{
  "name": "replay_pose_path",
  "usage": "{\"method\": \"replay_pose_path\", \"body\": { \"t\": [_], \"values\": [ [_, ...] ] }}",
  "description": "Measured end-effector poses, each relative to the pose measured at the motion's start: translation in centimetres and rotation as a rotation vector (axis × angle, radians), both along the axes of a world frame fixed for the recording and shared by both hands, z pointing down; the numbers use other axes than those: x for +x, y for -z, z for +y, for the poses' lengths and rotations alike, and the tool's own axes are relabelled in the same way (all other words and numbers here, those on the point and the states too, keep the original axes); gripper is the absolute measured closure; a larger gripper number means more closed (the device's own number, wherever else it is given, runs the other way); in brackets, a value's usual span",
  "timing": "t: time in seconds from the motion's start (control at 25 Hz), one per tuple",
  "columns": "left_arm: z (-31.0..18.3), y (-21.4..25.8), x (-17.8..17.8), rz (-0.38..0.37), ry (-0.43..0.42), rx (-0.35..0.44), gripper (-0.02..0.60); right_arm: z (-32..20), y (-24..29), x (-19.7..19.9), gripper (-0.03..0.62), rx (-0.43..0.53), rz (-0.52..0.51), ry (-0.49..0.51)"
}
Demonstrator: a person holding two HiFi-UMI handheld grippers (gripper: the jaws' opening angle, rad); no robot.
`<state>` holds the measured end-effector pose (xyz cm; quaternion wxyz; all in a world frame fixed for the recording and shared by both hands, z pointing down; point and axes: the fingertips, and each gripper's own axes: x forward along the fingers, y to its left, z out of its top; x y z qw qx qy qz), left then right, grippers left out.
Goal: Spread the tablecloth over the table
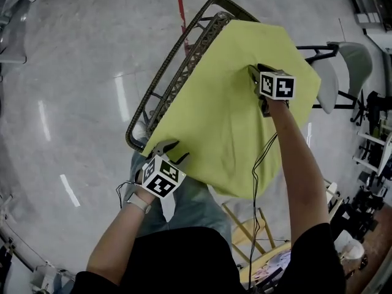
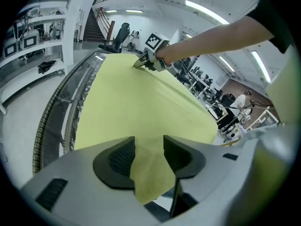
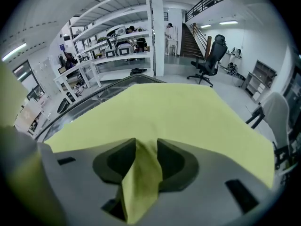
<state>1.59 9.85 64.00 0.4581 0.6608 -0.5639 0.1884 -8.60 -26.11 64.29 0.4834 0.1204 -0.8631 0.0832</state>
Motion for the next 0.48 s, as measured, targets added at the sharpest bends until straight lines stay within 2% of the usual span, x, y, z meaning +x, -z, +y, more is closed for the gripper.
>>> {"method": "replay_pose_path", "body": {
  "t": [0.32, 0.48],
  "values": [
    [0.5, -0.1, -6.5, -0.115, 0.007, 0.007, 0.388, 0.9, 0.1, -7.3, 0.462, 0.003, -0.038, -0.011],
    [1.2, -0.1, -8.9, -0.133, 0.002, 0.001, 0.388, 1.8, 0.3, -10.4, 0.473, 0.004, -0.057, -0.017]
  ]
}}
